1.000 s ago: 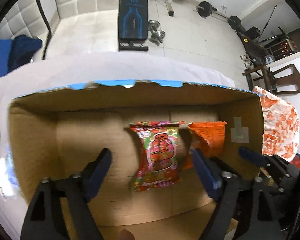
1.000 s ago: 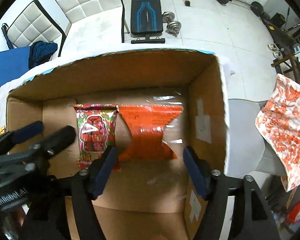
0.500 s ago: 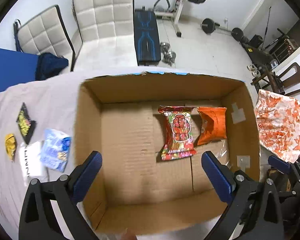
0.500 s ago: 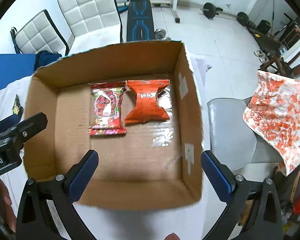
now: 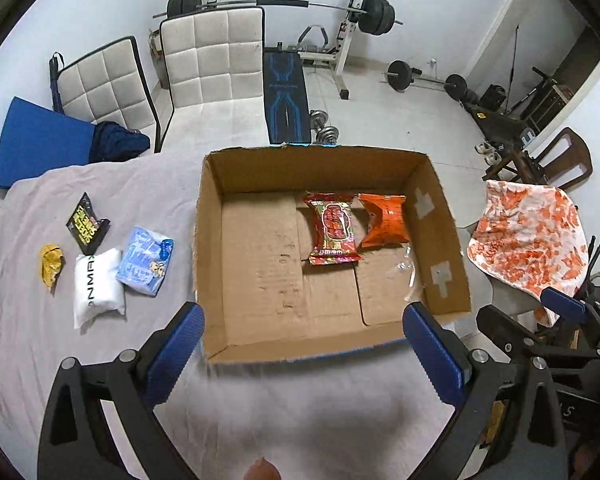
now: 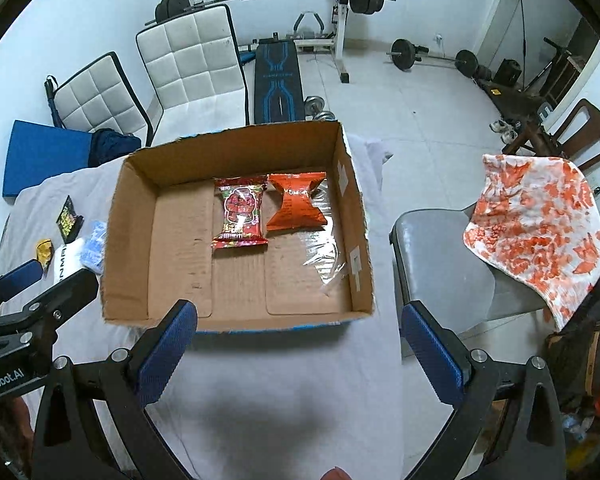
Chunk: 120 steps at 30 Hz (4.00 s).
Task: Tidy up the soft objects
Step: 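Grasp the blue milk pouch with the right tool while the left tool grasps the white NMAX pouch, then carry both pouches into the box and open both tools to release them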
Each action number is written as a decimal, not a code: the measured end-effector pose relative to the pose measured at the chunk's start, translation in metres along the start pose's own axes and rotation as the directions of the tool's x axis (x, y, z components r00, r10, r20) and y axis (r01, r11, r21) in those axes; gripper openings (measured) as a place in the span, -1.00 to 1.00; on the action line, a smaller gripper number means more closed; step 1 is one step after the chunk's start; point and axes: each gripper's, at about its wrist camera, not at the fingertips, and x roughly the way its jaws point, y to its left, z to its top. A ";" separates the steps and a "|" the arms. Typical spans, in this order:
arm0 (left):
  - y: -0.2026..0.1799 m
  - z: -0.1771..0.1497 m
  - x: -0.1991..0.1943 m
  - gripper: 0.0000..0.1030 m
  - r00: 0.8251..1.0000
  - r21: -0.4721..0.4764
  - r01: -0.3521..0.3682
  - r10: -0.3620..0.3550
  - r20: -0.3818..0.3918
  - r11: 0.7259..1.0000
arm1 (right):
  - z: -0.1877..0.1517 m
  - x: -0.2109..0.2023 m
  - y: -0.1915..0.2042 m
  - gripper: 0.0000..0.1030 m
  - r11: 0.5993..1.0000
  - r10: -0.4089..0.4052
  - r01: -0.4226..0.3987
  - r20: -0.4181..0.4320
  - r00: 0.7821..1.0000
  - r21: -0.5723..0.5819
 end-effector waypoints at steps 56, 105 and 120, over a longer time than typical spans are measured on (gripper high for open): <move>0.384 -0.027 0.108 0.98 0.935 -0.352 -0.240 0.118 -0.334 0.905 | 0.058 0.294 0.364 0.14 0.992 0.123 -0.097 -0.527 0.841 0.076; 0.364 -0.015 0.201 0.99 0.883 -0.094 -0.208 0.145 -0.447 0.974 | 0.009 0.318 0.411 0.55 0.996 0.065 -0.083 -0.555 0.829 -0.009; 0.329 -0.031 0.166 0.52 0.919 -0.073 -0.224 0.186 -0.348 0.972 | 0.001 0.293 0.445 -0.08 0.986 0.030 -0.107 -0.506 0.862 -0.125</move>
